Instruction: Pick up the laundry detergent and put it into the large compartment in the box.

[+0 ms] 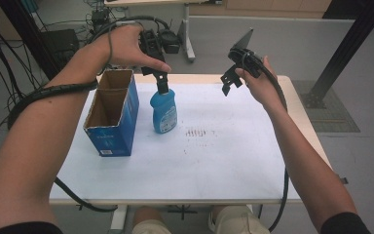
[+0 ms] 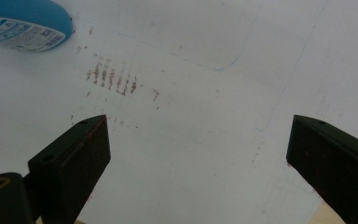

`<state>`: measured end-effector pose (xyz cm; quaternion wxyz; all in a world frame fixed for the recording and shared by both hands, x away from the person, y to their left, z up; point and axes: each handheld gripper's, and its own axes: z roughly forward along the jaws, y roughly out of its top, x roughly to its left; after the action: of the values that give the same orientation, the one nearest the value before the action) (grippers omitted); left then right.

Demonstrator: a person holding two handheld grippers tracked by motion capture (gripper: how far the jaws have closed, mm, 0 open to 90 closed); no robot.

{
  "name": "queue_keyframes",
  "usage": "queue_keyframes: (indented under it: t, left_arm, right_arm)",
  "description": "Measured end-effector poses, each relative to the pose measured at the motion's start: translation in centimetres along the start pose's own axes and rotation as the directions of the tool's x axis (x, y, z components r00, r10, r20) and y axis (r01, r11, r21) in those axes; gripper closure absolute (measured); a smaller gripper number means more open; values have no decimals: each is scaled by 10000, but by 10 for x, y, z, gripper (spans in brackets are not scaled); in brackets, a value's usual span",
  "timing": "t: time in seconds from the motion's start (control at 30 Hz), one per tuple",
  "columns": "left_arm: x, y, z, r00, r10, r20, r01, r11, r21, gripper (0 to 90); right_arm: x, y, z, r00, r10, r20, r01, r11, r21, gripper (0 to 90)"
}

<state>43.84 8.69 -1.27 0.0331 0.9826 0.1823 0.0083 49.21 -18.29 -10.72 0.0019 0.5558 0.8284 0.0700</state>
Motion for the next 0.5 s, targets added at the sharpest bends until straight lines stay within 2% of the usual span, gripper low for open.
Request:
queue_keyframes:
  t: [0.3, 0.4, 0.5]
  left_arm:
    - [9, 5, 4, 9999, 89, -85, -89, 10000, 14, 60]
    - [14, 4, 7, 10000, 0, -91, -1, 9999, -129, 59]
    - [19, 6, 11, 9998, -89, -181, 88, 10000, -37, 61]
  right_arm:
    - [1, -7, -7, 10000, -27, 31, 27, 10000, -88, 59]
    - [2, -8, -7, 10000, -14, 64, 14, 10000, -40, 59]
    - [2, -10, -7, 10000, 37, 67, -37, 10000, -31, 59]
